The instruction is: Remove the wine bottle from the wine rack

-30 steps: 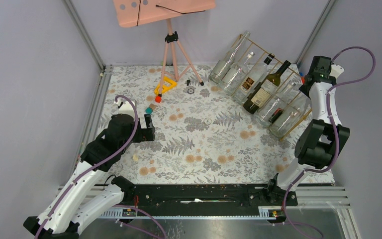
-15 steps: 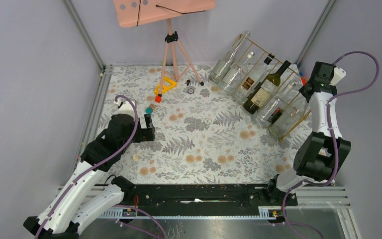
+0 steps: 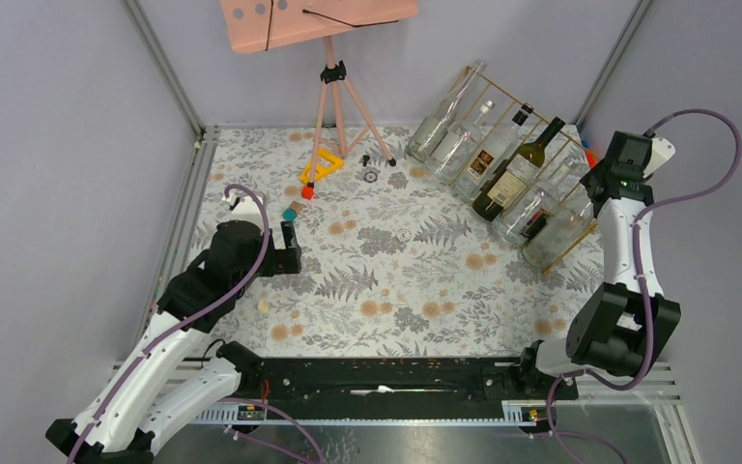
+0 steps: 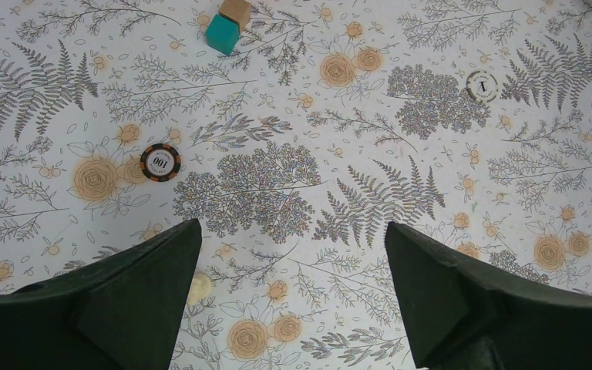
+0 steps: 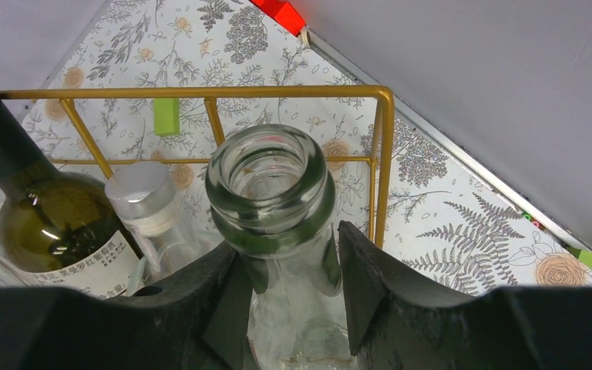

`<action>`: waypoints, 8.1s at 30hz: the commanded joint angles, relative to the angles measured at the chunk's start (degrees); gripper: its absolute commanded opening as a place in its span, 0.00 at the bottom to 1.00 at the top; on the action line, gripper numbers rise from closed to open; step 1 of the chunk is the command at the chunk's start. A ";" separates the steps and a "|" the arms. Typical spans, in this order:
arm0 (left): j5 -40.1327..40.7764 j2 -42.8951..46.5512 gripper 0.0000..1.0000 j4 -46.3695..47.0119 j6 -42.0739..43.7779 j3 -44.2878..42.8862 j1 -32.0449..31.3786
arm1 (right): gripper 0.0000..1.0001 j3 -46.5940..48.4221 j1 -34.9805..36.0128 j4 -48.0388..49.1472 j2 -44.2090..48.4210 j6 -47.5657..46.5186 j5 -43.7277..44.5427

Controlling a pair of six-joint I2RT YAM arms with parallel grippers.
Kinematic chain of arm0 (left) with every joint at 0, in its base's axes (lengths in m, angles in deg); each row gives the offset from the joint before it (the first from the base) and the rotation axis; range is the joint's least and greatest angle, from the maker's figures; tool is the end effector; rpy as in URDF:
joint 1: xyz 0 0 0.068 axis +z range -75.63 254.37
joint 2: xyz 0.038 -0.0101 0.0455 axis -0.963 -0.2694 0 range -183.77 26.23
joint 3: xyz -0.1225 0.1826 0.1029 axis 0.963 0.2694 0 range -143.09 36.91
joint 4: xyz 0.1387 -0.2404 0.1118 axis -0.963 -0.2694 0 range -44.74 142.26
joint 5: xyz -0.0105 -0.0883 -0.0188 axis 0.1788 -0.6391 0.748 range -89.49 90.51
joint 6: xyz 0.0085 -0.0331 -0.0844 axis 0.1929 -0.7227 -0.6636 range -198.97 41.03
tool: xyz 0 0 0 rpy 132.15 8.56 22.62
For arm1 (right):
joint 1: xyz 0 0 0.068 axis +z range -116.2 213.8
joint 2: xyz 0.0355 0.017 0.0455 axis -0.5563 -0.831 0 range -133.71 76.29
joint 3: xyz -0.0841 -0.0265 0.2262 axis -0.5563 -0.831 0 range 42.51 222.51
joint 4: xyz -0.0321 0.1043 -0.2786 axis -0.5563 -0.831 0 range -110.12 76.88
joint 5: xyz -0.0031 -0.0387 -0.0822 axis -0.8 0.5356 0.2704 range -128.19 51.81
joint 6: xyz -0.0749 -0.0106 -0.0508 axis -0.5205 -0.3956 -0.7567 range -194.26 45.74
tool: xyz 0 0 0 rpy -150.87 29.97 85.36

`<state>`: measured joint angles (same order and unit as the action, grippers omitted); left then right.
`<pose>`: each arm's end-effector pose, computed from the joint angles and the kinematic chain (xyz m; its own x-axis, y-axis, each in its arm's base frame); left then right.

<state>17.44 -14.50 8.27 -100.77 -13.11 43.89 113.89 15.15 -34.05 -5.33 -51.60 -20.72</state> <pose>0.2189 -0.1013 0.2842 -0.5591 -0.0830 -0.8249 0.0768 0.9855 -0.1513 0.3779 -0.1534 0.2736 -0.2414 0.4693 -0.8494 0.6950 0.6945 0.1862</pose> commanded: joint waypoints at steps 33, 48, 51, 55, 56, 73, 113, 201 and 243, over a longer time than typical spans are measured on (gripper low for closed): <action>-0.37 -0.39 0.99 2.85 0.80 0.19 -0.02 | 0.00 -9.27 5.99 8.58 24.08 -1.62 -4.06; -0.35 -0.70 0.99 2.80 0.84 0.19 0.00 | 0.00 -12.37 13.50 6.32 31.75 -3.26 -3.45; -0.17 -0.70 0.99 2.85 0.81 0.19 -0.02 | 0.00 -12.49 15.96 5.95 32.80 -3.60 -3.38; 0.00 -0.75 0.99 2.85 0.80 0.19 -0.02 | 0.00 -11.97 20.74 5.54 33.19 -3.83 -3.90; 0.01 -0.74 0.99 2.81 0.80 0.19 -0.02 | 0.00 -11.88 22.04 5.50 33.20 -3.93 -3.67; 1.04 -0.36 0.99 2.77 0.71 0.27 -0.02 | 0.00 -6.37 57.44 12.52 24.03 -11.93 9.45; 0.91 0.92 0.99 2.80 0.80 0.45 -0.02 | 0.69 -14.19 82.11 30.96 10.80 -12.33 10.85; 10.68 -30.73 0.32 34.76 11.04 -13.40 -30.35 | 0.84 -18.13 51.48 -20.37 34.46 8.05 -15.06; -0.02 -33.04 0.00 34.08 6.60 -29.46 30.43 | 0.84 -21.56 51.48 -20.36 33.61 6.65 -16.16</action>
<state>18.07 -46.15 28.71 -93.10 -38.04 73.20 92.47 66.84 -54.66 28.65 -43.87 -36.34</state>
